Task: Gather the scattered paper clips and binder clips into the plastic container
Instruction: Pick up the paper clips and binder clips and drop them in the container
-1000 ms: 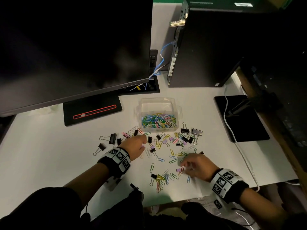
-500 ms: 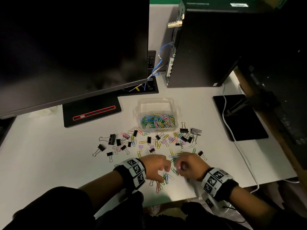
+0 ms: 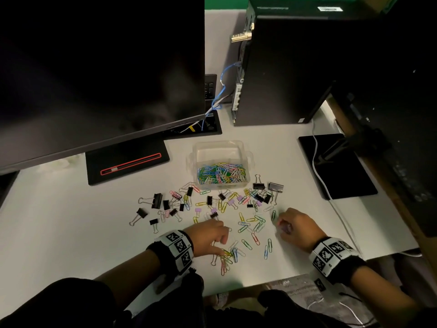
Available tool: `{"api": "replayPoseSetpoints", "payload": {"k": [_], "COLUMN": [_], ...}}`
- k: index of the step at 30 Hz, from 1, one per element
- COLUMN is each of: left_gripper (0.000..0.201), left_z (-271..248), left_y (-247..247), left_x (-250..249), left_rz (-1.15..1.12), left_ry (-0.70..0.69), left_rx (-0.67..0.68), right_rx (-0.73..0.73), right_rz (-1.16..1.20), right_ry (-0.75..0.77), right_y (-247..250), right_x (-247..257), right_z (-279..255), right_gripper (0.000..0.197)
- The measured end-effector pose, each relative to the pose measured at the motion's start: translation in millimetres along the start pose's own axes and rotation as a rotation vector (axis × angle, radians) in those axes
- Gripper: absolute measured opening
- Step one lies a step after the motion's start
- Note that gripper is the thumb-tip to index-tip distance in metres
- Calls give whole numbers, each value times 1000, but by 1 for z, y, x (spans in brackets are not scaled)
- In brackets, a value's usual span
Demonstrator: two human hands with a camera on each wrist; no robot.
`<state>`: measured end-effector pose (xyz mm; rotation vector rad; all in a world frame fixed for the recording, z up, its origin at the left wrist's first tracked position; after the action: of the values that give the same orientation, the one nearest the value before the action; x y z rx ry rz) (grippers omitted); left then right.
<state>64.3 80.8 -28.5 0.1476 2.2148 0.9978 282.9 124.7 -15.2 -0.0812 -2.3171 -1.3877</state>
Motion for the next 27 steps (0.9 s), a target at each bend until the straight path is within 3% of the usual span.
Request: {"api": "replayPoseSetpoints", "payload": {"k": [5,9,14,17,20,23,25,27], "left_gripper": [24,19,29,74,104,109,106,100], "left_z": [-6,-11,-20,-21,-12,-1,7,14], "left_y": [-3,5,17,15,4,0,3,7], "left_x": [11,22,37,27,8,0,1,0], "left_rz": [-64,-101,-96,-98,141,280,284,283], "left_ry": [21,42,82,86,52,68,106,132], "left_rx": [-4,-43,-148,-115,-42,-72,-125,-163], "right_rx": [200,224,115,101,97,60,45,35], "right_rz": [58,43,185,241,235,226,212,230], "right_ry": [121,128,88,97,115,131,149,167], "right_y": [-20,-33,-35,-40,-46,-45,-43,-41], "right_x": [24,29,36,44,52,58,62,63], "right_z": [-7,-3,14,27,38,43,43,40], "right_gripper": [87,110,103,93,80,60,41,35]}}
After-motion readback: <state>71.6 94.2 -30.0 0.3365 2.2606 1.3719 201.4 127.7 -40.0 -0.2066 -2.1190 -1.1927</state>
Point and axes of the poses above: each hand's wrist, its own z-axis towards the middle knuckle, its own y-axis out of the back of the hand, x = y × z, the point moved 7 cm from there along z, towards the middle knuckle
